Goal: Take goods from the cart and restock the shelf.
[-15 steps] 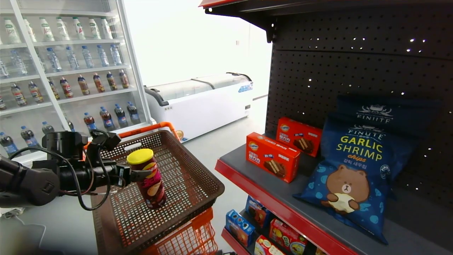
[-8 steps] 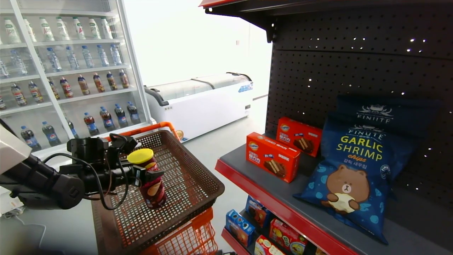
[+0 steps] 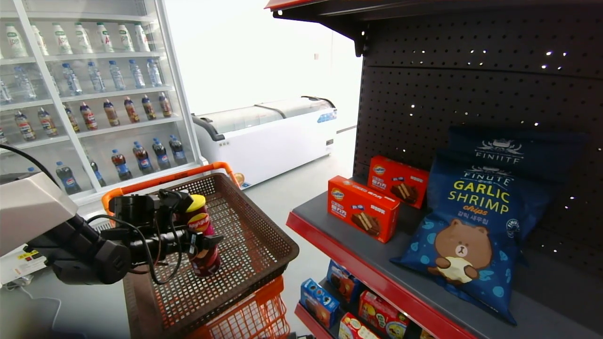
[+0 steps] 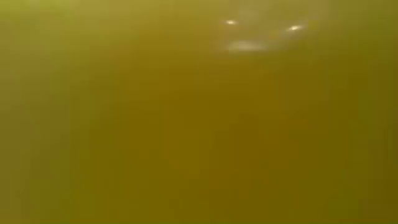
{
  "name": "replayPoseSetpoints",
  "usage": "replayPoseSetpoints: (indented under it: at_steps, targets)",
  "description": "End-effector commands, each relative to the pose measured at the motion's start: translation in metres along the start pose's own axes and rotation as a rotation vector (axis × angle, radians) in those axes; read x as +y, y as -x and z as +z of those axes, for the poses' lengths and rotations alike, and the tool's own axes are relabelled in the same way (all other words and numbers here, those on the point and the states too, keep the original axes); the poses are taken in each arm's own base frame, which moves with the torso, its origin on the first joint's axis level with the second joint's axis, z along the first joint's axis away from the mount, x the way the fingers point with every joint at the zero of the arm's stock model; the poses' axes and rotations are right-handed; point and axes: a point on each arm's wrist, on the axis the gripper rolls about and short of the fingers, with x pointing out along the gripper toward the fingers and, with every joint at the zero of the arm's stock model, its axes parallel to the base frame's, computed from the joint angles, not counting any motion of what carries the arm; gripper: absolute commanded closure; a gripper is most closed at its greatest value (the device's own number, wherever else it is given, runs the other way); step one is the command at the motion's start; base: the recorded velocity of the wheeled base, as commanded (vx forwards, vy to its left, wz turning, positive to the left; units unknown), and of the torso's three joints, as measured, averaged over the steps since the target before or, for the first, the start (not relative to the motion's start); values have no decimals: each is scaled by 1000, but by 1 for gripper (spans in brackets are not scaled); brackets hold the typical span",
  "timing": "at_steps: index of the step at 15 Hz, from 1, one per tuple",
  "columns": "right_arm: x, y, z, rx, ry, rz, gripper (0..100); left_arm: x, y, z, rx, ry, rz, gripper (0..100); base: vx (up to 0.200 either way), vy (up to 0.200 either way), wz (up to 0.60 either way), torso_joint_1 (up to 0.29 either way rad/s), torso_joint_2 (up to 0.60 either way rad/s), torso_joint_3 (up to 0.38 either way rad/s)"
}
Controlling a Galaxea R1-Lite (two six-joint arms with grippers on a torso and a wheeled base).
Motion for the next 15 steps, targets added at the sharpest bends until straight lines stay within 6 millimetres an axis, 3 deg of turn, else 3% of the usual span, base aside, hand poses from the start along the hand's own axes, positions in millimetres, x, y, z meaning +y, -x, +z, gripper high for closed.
replayPoseSetpoints:
  at_steps: [1, 2, 3, 8, 10, 15]
  targets:
    - [0, 0, 0, 0, 0, 0, 0, 0, -4, -3, 4, 1, -3, 0, 0, 0, 0, 0, 0, 0]
    - [0, 0, 0, 0, 0, 0, 0, 0, -5, -3, 0, -1, -4, 0, 0, 0, 0, 0, 0, 0]
    - [0, 0, 0, 0, 0, 0, 0, 1, -7, 1, -13, -5, -1, 100, 0, 0, 0, 0, 0, 0]
    - [0, 0, 0, 0, 0, 0, 0, -6, -8, 2, -4, -10, -9, 100, 0, 0, 0, 0, 0, 0]
    - [0, 0, 0, 0, 0, 0, 0, -16, -5, 15, -28, -12, 59, 100, 0, 0, 0, 0, 0, 0]
    - [0, 0, 0, 0, 0, 0, 0, -24, 49, 66, -28, 8, 77, 100, 0, 0, 0, 0, 0, 0]
